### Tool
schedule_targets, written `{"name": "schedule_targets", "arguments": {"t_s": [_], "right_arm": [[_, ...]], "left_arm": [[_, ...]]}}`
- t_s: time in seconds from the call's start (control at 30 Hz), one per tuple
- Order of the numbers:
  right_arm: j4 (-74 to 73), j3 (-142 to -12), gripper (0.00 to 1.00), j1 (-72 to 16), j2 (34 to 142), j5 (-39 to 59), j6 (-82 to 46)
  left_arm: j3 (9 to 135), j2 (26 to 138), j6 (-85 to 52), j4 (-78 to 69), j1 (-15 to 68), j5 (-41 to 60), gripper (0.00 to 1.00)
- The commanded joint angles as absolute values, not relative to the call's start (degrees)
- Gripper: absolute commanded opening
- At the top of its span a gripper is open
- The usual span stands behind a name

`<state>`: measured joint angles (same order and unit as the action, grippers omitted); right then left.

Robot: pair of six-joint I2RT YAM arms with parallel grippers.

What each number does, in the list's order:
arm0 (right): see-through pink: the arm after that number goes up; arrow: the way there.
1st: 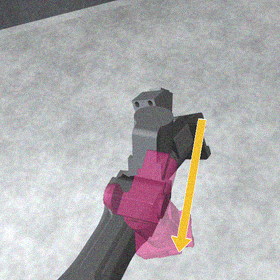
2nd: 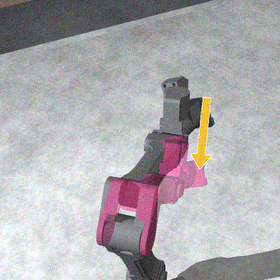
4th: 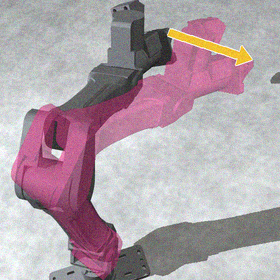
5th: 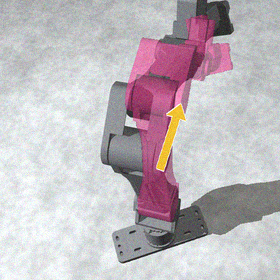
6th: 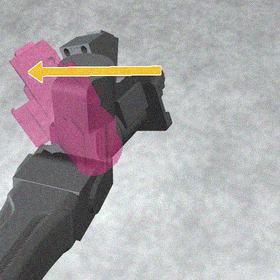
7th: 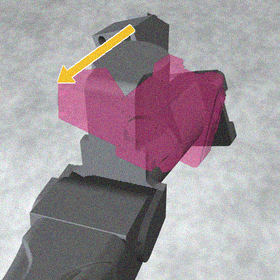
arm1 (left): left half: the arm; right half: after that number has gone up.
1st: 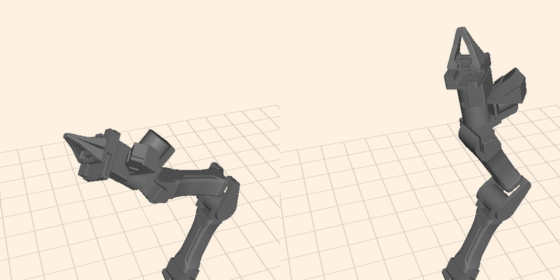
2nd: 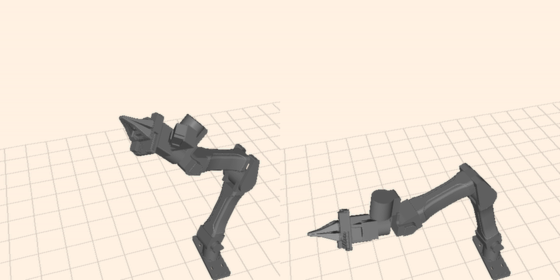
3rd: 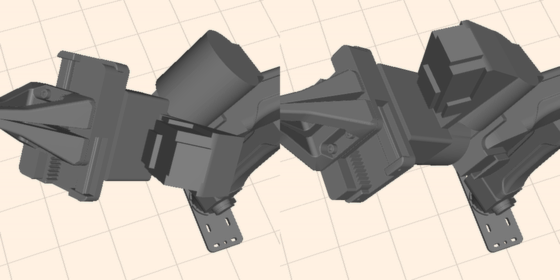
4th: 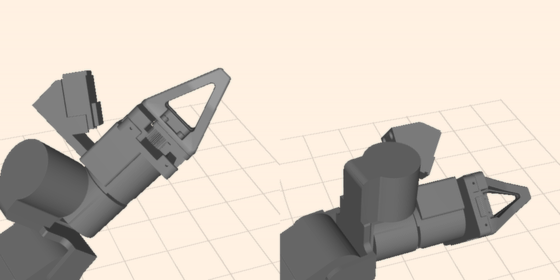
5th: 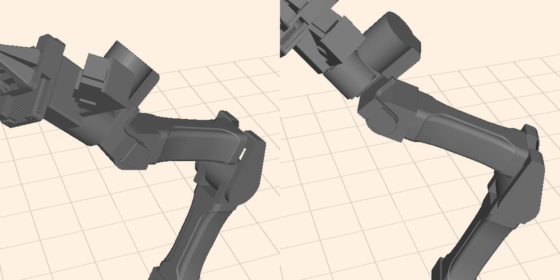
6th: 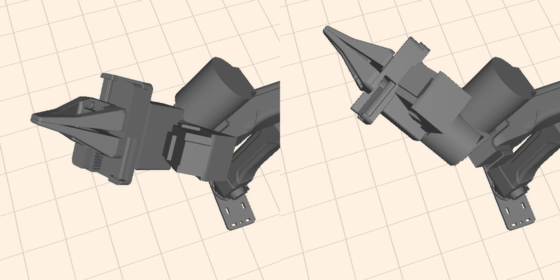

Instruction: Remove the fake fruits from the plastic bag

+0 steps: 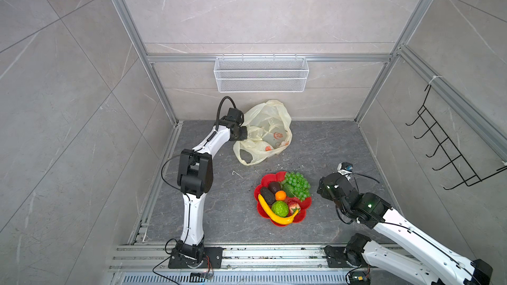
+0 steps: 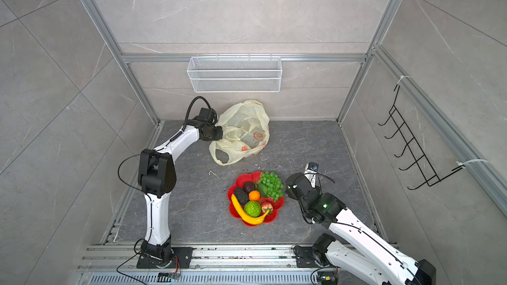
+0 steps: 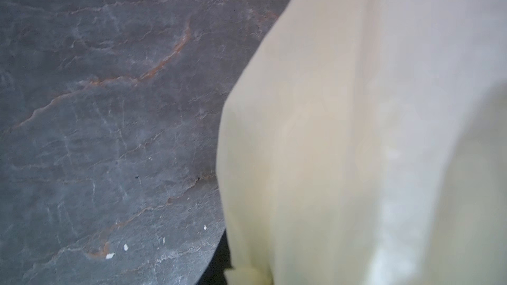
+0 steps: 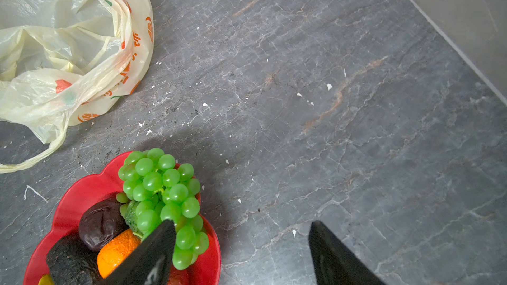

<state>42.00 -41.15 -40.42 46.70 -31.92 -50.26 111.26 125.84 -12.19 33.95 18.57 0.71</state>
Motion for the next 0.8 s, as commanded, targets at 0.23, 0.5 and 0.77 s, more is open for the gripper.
{"name": "schedule_targets", "arguments": {"t_s": [0.23, 0.5, 0.77], "right_arm": [[42.32, -39.53, 0.79, -40.33, 47.77, -32.16, -55.98], [42.39, -38.88, 0.80, -40.35, 48.14, -31.75, -58.55], [41.05, -36.73, 0.81, -40.39, 46.19, -30.08, -60.83]], "left_arm": [[130.94, 136.61, 3.87, 44.16, 19.33, 5.27, 0.19], [145.89, 144.67, 8.69, 50.06, 19.29, 0.55, 0.50], [140.32, 134.17, -2.77, 51.51, 20.37, -10.76, 0.78]]}}
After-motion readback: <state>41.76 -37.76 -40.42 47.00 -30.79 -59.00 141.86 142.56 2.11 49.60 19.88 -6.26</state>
